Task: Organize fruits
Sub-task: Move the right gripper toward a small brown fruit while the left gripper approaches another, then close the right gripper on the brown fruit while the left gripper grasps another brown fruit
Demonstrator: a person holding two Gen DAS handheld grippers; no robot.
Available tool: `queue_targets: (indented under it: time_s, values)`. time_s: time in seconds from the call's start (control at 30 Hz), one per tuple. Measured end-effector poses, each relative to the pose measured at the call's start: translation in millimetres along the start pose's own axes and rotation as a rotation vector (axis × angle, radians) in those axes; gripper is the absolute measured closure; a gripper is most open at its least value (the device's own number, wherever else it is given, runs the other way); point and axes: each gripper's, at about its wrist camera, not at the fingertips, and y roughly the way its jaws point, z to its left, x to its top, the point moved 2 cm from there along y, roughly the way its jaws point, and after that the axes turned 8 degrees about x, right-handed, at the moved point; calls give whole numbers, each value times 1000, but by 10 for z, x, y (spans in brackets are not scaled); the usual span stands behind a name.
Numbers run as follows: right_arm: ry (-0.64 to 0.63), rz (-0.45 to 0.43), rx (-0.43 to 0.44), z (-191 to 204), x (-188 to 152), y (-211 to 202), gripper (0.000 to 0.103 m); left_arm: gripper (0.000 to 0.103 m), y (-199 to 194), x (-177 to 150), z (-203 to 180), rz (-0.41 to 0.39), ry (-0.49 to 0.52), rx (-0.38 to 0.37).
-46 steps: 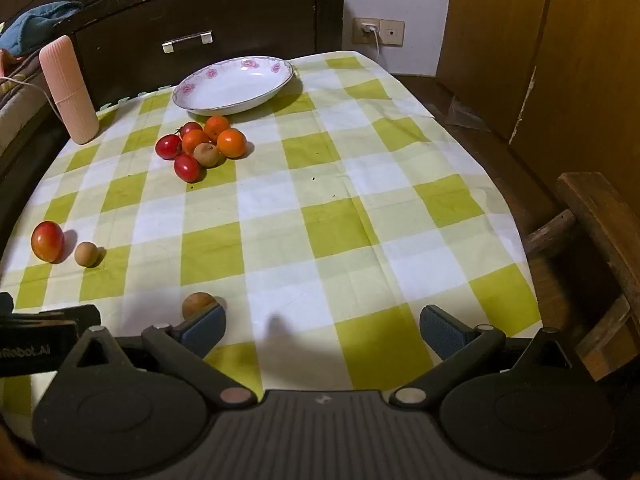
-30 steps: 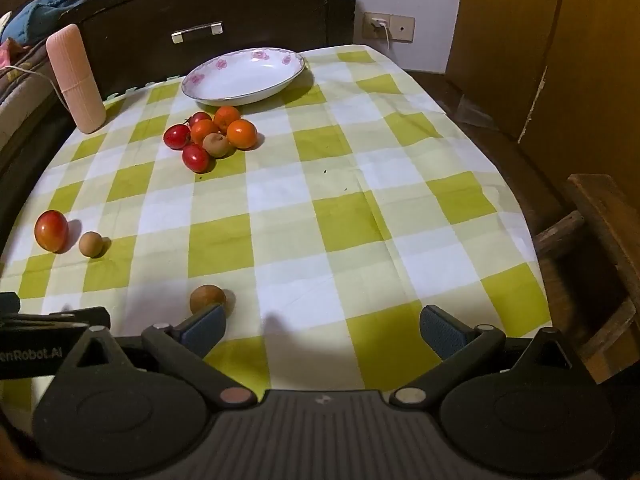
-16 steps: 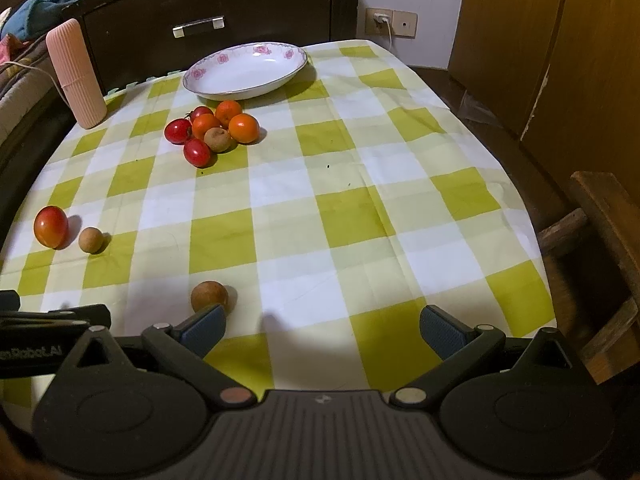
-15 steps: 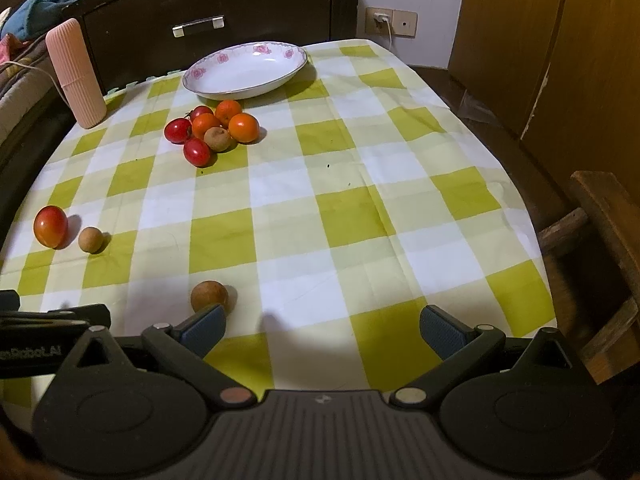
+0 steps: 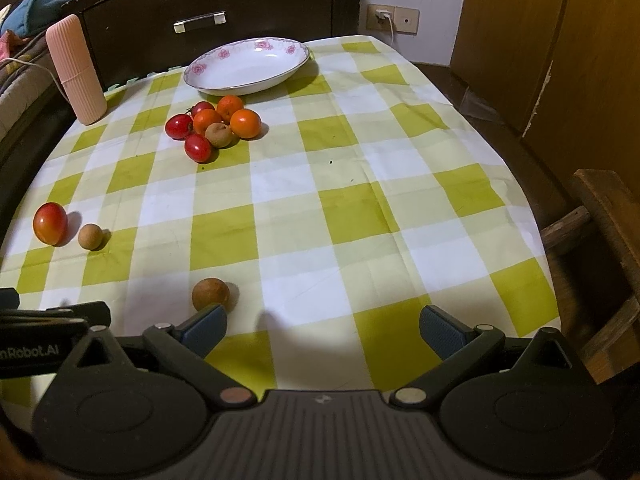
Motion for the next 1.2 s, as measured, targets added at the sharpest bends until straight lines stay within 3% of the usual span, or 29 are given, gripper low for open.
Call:
queue_targets:
  time_s: [0.4,0.67,1.1,1.2]
  values:
    - [-18,11,33,80,46,72,5,1,3,29,83,-11,-33,19]
    - [-49,29,92,165,97,157,15,1,-20,45,146,-30,-43,52]
    - [-146,66,204,367,97,288,53,1,-7,69,175,-29,-52,44]
    - [-176,93,236,434,77,339,58,1,-2,72,170,-32,-41,53]
